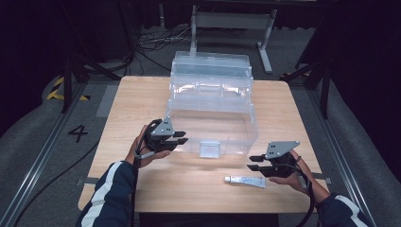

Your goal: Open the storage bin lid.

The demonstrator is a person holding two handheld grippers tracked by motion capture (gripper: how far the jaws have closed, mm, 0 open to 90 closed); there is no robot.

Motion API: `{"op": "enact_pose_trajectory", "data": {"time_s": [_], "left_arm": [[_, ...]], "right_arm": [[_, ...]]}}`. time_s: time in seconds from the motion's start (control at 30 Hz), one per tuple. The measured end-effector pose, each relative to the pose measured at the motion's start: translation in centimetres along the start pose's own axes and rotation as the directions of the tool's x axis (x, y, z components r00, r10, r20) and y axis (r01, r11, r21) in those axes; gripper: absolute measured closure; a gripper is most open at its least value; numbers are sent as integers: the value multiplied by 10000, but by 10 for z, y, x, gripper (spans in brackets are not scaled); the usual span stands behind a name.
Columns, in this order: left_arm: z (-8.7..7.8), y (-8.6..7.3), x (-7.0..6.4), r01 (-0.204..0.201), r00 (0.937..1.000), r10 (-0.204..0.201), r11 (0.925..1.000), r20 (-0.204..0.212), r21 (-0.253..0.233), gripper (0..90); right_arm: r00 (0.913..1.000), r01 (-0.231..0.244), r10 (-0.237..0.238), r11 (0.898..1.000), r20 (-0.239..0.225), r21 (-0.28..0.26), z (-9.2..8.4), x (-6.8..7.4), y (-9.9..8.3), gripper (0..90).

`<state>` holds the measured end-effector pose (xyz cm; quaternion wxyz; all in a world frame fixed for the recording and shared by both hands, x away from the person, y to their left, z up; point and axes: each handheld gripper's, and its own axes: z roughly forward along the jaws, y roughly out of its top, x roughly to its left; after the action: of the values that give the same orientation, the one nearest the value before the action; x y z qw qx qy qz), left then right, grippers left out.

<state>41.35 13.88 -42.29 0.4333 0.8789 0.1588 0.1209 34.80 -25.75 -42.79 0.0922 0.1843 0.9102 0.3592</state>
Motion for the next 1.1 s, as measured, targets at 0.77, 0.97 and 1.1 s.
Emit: {"op": "enact_pose_trajectory", "data": {"time_s": [0.77, 0.97, 1.1], "left_arm": [[0, 0, 0, -82, 10000, 82, 10000, -30, 47, 725], [0, 1, 0, -101, 9999, 101, 9999, -29, 46, 724], [0, 1, 0, -113, 9999, 113, 9999, -31, 55, 724]], "right_arm": [[9838, 1045, -664, 9673, -1668, 2311, 41, 16, -2, 579], [9806, 1246, -730, 9486, -1819, 2911, 51, 14, 3, 575], [9780, 1352, -739, 9366, -1950, 3231, 56, 15, 9, 591]]}}
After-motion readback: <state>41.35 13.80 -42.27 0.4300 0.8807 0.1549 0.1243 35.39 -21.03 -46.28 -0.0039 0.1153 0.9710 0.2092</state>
